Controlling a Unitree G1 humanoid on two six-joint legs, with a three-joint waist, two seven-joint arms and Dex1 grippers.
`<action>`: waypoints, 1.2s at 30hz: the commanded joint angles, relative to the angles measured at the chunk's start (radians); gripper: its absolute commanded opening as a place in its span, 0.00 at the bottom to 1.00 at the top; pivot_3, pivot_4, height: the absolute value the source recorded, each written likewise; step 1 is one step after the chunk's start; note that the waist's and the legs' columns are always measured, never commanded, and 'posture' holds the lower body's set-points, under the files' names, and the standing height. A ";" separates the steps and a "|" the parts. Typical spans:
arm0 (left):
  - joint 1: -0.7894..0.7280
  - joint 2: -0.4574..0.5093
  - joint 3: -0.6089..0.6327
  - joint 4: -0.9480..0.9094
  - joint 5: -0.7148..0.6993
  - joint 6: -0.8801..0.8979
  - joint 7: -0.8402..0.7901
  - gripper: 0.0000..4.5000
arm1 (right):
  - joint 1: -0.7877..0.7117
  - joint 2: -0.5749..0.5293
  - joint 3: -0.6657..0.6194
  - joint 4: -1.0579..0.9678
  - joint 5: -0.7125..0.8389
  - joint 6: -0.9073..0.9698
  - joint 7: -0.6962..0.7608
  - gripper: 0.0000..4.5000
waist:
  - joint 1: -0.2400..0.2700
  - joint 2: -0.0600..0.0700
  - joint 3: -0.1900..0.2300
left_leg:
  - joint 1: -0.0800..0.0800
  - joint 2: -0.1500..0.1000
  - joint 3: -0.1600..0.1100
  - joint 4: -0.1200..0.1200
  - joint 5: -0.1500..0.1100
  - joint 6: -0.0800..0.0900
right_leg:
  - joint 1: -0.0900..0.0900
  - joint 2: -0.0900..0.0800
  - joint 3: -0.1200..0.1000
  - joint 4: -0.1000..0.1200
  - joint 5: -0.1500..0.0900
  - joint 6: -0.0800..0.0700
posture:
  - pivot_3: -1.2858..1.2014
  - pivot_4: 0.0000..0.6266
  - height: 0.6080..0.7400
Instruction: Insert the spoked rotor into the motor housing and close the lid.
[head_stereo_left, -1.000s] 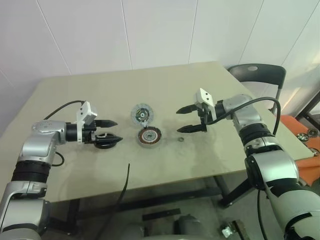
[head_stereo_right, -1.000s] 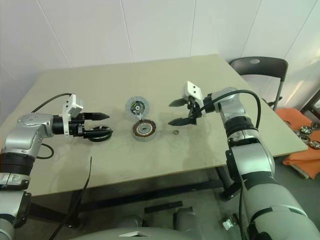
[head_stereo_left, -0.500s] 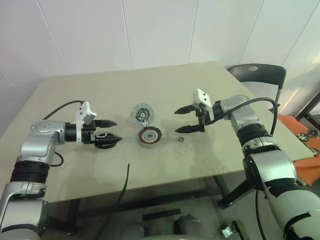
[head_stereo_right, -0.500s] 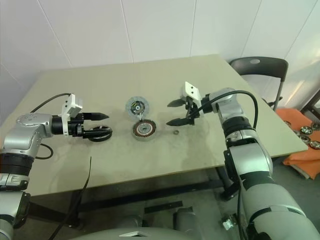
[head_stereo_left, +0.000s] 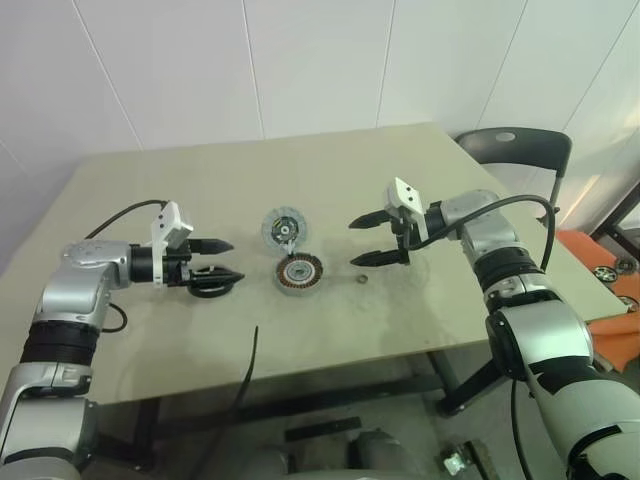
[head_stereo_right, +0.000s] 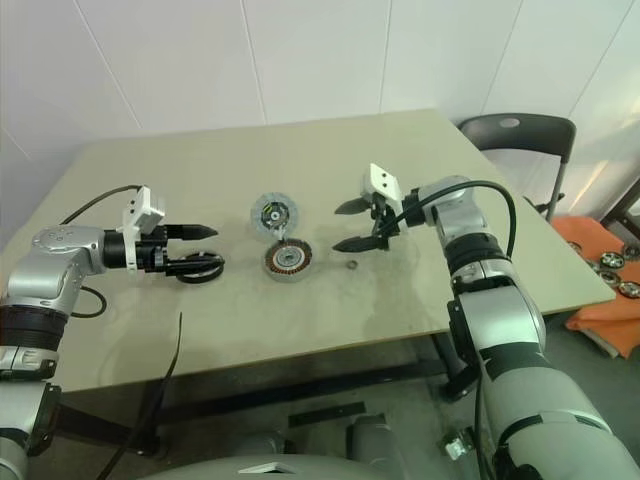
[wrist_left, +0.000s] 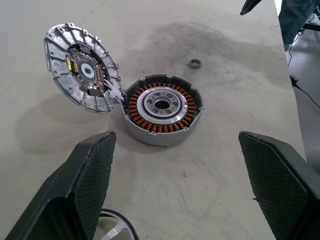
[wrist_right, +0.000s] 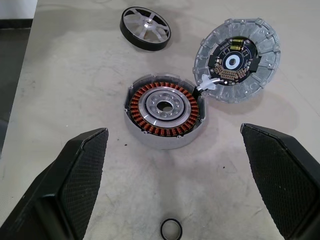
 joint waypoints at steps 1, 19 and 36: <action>-0.035 0.005 0.015 0.003 -0.001 -0.010 -0.003 0.93 | -0.038 -0.009 -0.006 -0.024 0.012 -0.001 0.002 0.99 | 0.000 0.000 0.000 | 0.000 0.000 0.000 0.000 0.000 0.000 | 0.000 0.000 0.000 0.000 0.000 0.000 | 0.52 0.00 1.00; -0.038 0.002 0.002 0.033 0.018 -0.026 -0.028 0.93 | 0.015 -0.016 -0.005 -0.100 0.030 0.050 0.023 0.99 | 0.000 0.000 0.000 | 0.000 0.000 0.000 0.000 0.000 0.000 | 0.000 0.000 0.000 0.000 0.000 0.000 | 0.52 0.00 1.00; -0.039 0.005 -0.003 0.025 0.033 -0.037 -0.033 0.93 | 0.036 -0.013 -0.001 -0.119 0.030 0.057 0.025 0.99 | 0.000 0.000 0.000 | 0.000 0.000 0.000 0.001 0.000 0.000 | 0.000 0.000 0.000 0.001 0.000 0.000 | 0.52 0.00 1.00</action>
